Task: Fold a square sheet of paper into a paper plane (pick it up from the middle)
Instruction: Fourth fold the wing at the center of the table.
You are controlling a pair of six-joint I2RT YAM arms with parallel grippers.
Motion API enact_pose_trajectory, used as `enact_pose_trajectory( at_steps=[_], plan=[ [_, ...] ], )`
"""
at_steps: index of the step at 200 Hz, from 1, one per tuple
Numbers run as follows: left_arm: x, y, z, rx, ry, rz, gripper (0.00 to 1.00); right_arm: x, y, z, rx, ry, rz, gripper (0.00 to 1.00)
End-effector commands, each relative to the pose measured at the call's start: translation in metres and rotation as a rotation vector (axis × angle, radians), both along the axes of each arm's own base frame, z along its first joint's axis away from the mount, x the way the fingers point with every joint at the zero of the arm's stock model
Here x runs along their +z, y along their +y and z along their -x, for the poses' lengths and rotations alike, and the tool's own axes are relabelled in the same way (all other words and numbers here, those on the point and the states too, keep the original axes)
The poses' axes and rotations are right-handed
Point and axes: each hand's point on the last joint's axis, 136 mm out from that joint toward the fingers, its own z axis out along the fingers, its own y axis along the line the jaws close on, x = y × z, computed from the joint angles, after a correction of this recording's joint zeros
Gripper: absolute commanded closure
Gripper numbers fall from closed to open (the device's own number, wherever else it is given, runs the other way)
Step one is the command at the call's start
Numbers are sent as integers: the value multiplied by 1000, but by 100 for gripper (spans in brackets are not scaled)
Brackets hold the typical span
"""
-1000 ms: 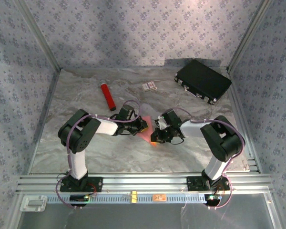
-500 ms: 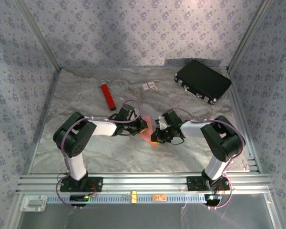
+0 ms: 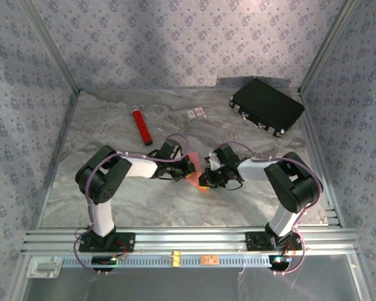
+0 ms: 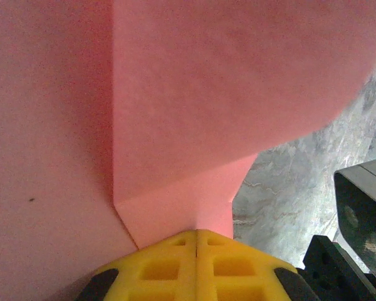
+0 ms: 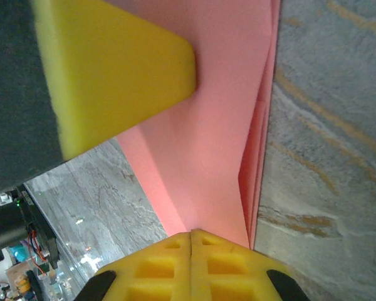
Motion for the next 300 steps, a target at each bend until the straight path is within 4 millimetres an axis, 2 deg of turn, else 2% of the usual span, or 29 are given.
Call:
enact_pose_trajectory(
  at_steps=[1, 34, 62, 77, 96, 129, 158, 196, 300],
  plan=[
    [-32, 22, 12, 10, 67, -131, 95, 0, -10, 5, -26, 39, 42, 100],
    [-31, 23, 13, 9, 61, -124, 95, 32, 5, -16, -38, -28, -32, 100],
    [-30, 21, 12, 7, 57, -115, 95, 38, 12, -30, -60, -50, -44, 100],
    [-29, 21, 11, 11, 56, -110, 95, 32, 15, -33, -58, -34, -37, 100],
    [-27, 20, 10, 13, 51, -104, 95, 14, 10, -28, -65, -8, 12, 100],
    [-26, 20, 9, 15, 46, -97, 95, -17, -7, -11, -76, 43, 91, 100],
    [-25, 21, 6, 23, 47, -90, 95, -31, -18, 3, -71, 78, 127, 100],
    [-23, 27, -1, 41, 42, -85, 95, -36, -26, 12, -68, 102, 163, 100],
    [-23, 56, -43, 119, 25, -112, 94, -39, -31, 18, -16, 101, 192, 100]
  ],
)
